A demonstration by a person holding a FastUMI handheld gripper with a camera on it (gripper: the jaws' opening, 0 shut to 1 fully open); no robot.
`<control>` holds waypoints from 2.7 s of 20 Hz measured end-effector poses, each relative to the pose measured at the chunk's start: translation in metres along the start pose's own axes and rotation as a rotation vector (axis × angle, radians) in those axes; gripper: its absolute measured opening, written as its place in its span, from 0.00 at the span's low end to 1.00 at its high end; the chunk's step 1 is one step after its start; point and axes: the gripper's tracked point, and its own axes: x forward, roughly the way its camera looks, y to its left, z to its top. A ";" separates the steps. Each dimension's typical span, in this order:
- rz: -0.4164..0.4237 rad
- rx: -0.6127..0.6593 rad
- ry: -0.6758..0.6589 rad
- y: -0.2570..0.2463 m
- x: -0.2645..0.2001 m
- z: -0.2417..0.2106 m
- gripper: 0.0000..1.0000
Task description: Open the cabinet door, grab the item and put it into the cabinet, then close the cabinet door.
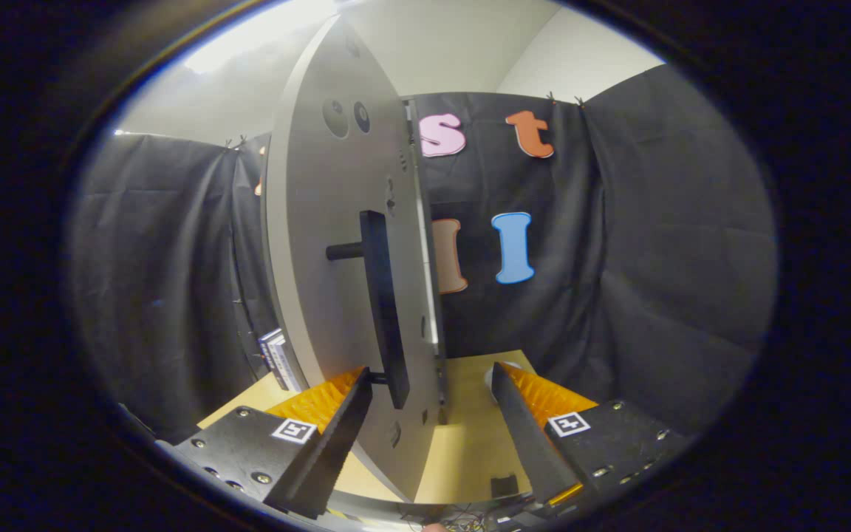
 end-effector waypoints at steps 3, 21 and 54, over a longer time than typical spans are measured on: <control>0.058 0.001 0.007 0.033 0.009 -0.004 0.98; 0.035 -0.122 -0.070 0.214 0.133 -0.010 1.00; -0.055 -0.072 -0.133 0.289 0.285 0.000 1.00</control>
